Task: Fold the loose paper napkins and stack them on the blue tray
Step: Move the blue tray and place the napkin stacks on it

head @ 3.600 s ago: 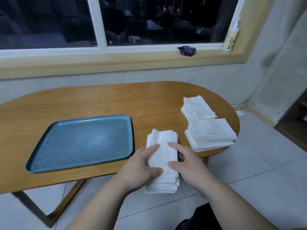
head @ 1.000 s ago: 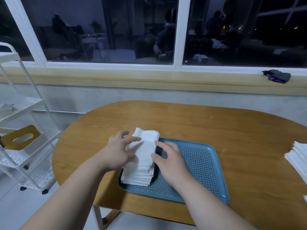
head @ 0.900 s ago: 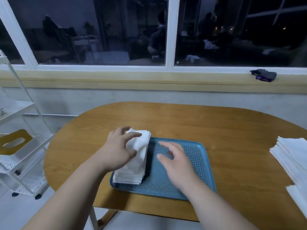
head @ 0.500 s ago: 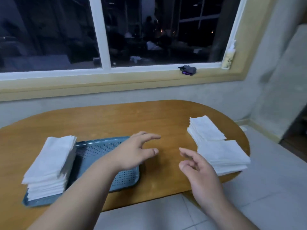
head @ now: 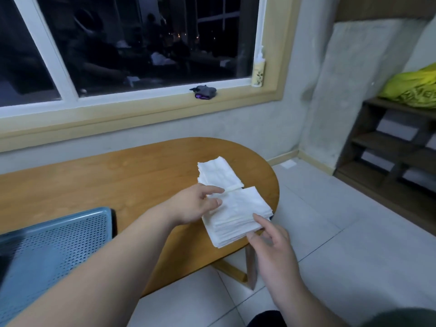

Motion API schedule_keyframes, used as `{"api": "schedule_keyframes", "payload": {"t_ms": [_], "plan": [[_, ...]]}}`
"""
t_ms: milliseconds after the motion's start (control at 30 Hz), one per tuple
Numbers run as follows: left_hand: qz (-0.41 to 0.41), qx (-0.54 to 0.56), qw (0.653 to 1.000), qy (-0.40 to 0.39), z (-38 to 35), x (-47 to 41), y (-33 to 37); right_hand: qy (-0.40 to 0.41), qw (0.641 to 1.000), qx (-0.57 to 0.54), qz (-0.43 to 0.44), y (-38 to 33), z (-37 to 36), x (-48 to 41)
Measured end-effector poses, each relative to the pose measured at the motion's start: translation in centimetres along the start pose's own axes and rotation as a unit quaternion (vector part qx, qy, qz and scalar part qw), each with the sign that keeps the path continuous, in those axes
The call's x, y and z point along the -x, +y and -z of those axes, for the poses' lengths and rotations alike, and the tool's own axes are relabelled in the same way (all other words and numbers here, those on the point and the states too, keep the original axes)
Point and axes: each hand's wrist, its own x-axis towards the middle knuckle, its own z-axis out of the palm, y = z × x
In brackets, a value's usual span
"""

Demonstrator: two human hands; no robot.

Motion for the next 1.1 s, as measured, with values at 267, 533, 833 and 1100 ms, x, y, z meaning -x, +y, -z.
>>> {"api": "schedule_keyframes", "payload": {"t_ms": [267, 533, 833, 1100], "plan": [[0.001, -0.036, 0.999, -0.013, -2.9, 1.0, -0.3, -0.015, 1.0, 0.0, -0.009, 1.4, -1.0, -0.7], [-0.064, -0.014, 0.998, -0.018, -6.6, 3.7, 0.8, -0.044, 0.993, -0.082, -0.075, 2.4, 0.5, -2.4], [-0.029, 0.121, 0.991, -0.046, -6.8, 3.8, 0.7, -0.091, 0.977, -0.153, -0.12, 1.0, 2.8, -1.2], [0.03, 0.278, 0.96, 0.023, -2.6, 11.2, -3.1, -0.198, 0.964, -0.153, -0.085, -2.0, -2.8, 0.9]]}}
